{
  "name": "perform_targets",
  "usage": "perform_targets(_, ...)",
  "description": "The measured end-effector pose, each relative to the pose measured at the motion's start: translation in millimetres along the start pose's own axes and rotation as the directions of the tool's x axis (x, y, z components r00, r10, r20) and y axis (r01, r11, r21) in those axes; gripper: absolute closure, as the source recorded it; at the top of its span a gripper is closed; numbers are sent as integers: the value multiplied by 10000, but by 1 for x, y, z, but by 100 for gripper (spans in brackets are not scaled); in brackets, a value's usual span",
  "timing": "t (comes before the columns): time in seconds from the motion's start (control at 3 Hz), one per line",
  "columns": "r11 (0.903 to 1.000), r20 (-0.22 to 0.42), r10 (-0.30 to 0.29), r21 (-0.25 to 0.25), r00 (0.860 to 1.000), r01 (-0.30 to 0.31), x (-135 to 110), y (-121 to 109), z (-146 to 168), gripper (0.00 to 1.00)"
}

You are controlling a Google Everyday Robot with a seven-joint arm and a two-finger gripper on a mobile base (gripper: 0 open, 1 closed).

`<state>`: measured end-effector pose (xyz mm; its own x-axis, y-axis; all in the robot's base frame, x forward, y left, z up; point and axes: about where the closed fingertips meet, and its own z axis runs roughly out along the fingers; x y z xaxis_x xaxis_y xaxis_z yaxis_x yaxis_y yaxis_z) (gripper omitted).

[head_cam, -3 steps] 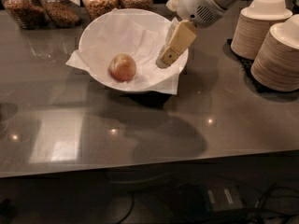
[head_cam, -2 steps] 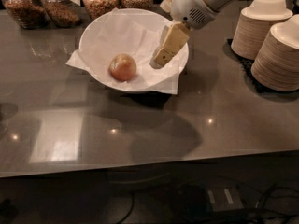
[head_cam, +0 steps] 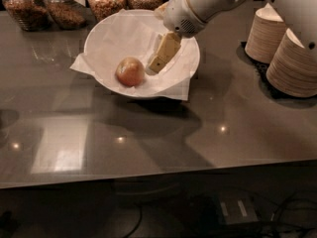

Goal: Pick apple from white bowl

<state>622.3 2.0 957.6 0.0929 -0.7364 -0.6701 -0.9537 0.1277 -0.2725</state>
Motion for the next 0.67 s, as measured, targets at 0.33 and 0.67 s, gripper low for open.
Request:
perform_targets(0.33, 9999, 173, -12, -109, 9998, 14, 3, -7, 24, 19)
perform_targets(0.67, 9997, 287, 31, -224, 9996, -25, 7, -8, 42, 34)
